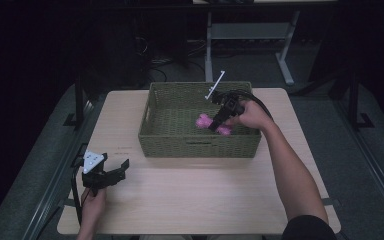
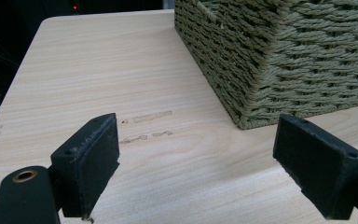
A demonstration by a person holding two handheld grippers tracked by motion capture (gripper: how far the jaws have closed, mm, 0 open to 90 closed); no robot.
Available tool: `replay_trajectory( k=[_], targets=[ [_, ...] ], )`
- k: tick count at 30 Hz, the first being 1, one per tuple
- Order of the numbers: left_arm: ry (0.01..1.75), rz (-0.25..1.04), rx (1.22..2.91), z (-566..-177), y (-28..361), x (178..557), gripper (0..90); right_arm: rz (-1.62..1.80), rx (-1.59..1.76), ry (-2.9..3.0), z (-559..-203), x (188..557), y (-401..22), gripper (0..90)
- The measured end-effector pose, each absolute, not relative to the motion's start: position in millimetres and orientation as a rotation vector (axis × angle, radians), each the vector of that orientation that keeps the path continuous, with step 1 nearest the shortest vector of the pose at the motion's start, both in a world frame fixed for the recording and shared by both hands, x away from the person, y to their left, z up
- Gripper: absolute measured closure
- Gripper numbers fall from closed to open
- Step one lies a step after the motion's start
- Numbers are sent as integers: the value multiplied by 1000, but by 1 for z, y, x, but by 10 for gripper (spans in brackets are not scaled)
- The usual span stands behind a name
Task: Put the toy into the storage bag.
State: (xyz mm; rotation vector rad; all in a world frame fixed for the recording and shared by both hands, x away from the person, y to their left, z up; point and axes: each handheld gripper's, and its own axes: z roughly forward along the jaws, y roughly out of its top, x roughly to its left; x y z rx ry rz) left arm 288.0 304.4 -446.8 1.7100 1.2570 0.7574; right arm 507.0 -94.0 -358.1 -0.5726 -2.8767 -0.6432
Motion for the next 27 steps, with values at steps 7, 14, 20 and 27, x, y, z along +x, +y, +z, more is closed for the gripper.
replay_trajectory(
  k=[7, 14, 20, 27],
  targets=[
    [1256, 758, 1712, -447, 304, 288, 139, -645, -579, -2867, -361, 509, -94, 578],
    [1259, 756, 1711, -447, 305, 289, 139, -629, -581, -2863, -364, 510, -92, 578],
    [1258, 756, 1714, -447, 305, 289, 139, -626, -592, -2851, -368, 510, -93, 577],
    [1256, 756, 1725, -448, 304, 289, 138, -619, -608, -2838, -376, 510, -96, 577]
  ],
)
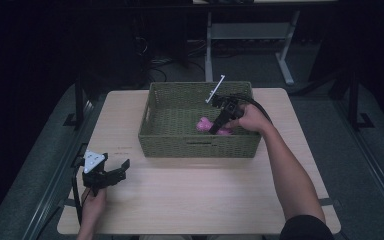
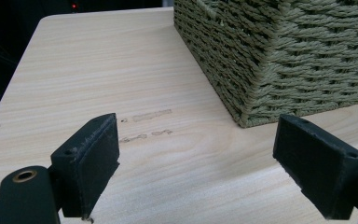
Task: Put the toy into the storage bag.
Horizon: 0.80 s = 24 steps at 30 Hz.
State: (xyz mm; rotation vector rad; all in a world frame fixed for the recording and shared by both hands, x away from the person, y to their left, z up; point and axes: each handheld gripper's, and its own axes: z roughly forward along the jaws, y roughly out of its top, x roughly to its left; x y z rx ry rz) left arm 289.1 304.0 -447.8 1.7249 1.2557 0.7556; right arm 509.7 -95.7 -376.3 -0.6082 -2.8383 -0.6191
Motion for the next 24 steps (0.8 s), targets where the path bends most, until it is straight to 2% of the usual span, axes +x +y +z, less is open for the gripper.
replay_trajectory(
  k=[14, 24],
  targets=[
    [1256, 757, 1722, -448, 304, 289, 138, -618, -620, -2820, -382, 511, -95, 571],
    [1255, 755, 1721, -448, 303, 290, 139, -665, -666, -2805, -374, 510, -98, 495]
  ],
)
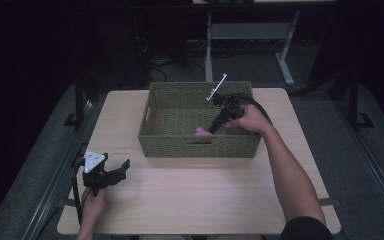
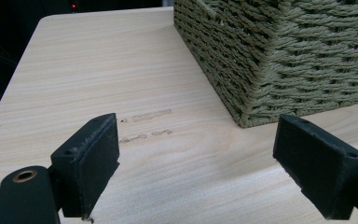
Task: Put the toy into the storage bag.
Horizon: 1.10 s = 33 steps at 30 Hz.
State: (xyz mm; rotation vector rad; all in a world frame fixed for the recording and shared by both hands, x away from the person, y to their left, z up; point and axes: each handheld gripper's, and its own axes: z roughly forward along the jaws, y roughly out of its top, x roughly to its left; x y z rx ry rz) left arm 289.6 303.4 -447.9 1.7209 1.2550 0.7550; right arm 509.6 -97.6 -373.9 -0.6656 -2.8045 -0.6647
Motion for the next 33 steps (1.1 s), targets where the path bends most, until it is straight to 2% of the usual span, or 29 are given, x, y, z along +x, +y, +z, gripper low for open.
replay_trajectory(
  k=[21, 33],
  targets=[
    [1247, 747, 1740, -448, 302, 287, 139, -740, -679, -2846, -349, 495, -100, 379],
    [1249, 748, 1737, -448, 304, 287, 139, -815, -660, -2861, -330, 484, -100, 360]
  ],
)
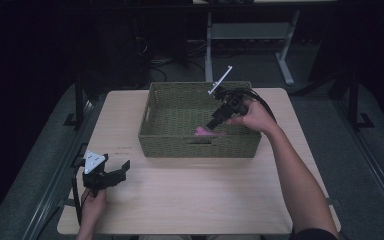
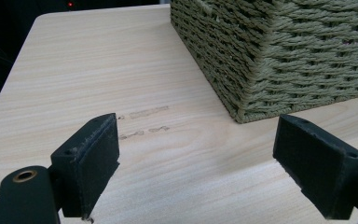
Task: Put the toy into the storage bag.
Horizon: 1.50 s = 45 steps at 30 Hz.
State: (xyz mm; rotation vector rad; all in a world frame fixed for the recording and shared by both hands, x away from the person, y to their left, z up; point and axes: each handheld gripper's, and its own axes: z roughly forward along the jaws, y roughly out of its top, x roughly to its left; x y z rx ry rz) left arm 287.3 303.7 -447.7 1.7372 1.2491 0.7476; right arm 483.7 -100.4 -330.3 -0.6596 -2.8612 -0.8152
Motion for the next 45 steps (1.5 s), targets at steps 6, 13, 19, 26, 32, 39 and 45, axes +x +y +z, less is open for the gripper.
replay_trajectory(
  k=[6, 13, 19, 26, 32, 39, 45],
  targets=[
    [1245, 747, 1737, -448, 302, 287, 139, -844, -655, -2863, -322, 479, -103, 349],
    [1244, 746, 1741, -448, 302, 287, 138, -851, -658, -2872, -316, 474, -107, 342],
    [1244, 744, 1741, -448, 302, 287, 139, -873, -660, -2876, -312, 467, -112, 335],
    [1240, 744, 1747, -448, 301, 287, 138, -875, -676, -2876, -311, 457, -120, 326],
    [1241, 744, 1746, -448, 302, 287, 139, -889, -691, -2876, -311, 451, -126, 316],
    [1239, 743, 1746, -448, 301, 287, 139, -899, -691, -2879, -309, 442, -129, 302],
    [1240, 742, 1747, -448, 301, 287, 139, -911, -685, -2886, -308, 434, -130, 301]
  ],
)
